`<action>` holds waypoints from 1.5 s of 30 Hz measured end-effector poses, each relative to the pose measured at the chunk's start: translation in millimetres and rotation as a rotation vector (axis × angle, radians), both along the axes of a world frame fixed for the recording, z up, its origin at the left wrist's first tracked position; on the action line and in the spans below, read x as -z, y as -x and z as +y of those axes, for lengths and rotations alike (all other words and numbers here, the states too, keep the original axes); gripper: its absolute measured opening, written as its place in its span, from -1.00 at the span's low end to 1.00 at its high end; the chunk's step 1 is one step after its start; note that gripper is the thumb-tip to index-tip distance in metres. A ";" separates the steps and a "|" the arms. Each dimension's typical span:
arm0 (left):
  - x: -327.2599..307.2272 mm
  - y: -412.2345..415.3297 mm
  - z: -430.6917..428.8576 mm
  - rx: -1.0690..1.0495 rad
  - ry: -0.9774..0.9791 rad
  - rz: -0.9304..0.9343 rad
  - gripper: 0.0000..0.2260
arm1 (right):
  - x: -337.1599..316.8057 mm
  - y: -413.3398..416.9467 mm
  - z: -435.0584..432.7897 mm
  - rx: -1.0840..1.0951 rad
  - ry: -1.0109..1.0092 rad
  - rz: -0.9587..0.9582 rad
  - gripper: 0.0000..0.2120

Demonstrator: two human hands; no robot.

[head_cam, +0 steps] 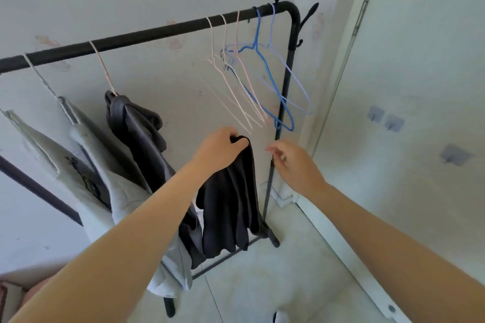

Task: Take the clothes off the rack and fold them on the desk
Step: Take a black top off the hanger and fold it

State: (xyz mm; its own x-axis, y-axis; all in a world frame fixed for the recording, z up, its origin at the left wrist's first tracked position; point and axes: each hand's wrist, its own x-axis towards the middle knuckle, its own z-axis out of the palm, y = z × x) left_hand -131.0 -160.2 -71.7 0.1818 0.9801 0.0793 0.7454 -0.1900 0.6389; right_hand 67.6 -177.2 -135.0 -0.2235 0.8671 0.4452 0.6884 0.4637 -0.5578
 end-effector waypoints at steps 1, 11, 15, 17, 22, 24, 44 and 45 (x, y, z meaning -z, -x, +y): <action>1.5 -5.4 -6.6 0.026 -0.011 -0.015 -0.71 | 12.2 -4.7 -15.5 0.031 0.067 -0.012 -0.75; 5.8 -84.0 -101.0 0.345 0.035 -0.069 -0.67 | 121.3 -36.8 -228.2 0.333 0.917 -0.076 -0.25; 3.0 -121.1 -143.3 0.464 0.030 -0.064 -0.70 | 142.4 -46.3 -292.1 0.642 0.694 0.182 -0.71; 4.5 -137.5 -162.4 0.503 0.057 -0.094 -0.71 | 136.0 -61.0 -317.6 0.849 0.596 0.297 -0.71; 19.1 -171.8 -206.6 0.646 0.157 -0.070 -0.73 | 93.2 -130.4 -410.3 1.091 0.301 0.742 -0.85; 28.1 -190.7 -236.8 0.733 0.198 -0.069 -0.69 | 75.2 -163.7 -463.8 1.179 0.166 0.764 -0.82; 43.6 -418.9 -579.4 1.189 -0.003 -0.135 -0.85 | -7.9 -289.8 -926.9 1.786 -0.098 0.222 -0.83; 43.8 -429.8 -593.2 1.184 -0.049 -0.137 -0.85 | -8.7 -291.7 -938.8 1.811 -0.096 0.230 -0.84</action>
